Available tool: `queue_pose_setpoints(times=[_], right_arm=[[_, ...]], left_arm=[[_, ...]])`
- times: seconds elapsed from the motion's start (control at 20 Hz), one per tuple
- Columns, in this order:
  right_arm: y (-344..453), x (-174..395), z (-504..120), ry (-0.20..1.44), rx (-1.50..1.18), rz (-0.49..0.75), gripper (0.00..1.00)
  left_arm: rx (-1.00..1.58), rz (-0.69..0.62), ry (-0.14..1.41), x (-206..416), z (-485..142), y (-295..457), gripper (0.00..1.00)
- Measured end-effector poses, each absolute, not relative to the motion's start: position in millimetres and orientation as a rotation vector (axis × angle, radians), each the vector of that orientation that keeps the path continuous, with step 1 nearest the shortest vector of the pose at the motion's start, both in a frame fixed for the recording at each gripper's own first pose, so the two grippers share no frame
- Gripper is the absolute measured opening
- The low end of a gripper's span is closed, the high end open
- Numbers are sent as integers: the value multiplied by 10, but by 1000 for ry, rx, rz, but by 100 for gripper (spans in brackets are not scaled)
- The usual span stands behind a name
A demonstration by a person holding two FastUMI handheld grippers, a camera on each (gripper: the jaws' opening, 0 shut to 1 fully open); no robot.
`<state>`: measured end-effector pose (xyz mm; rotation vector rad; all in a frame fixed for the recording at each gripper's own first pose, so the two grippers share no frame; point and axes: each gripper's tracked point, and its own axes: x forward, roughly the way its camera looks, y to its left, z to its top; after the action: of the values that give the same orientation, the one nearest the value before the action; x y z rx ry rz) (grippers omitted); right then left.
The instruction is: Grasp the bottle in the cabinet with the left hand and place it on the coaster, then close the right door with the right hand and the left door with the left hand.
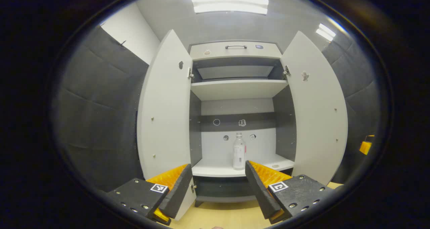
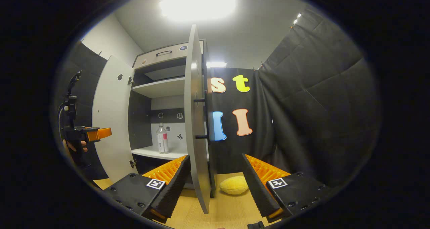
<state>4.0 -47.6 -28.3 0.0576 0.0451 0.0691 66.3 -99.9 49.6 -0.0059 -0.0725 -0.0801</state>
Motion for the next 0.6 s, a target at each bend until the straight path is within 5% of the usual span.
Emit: queue_pose_setpoints(times=[0.6], right_arm=[[-481,184,-379,56,15,-43,92]], left_arm=[[-107,-273,-51,1997,441,-1523,93]])
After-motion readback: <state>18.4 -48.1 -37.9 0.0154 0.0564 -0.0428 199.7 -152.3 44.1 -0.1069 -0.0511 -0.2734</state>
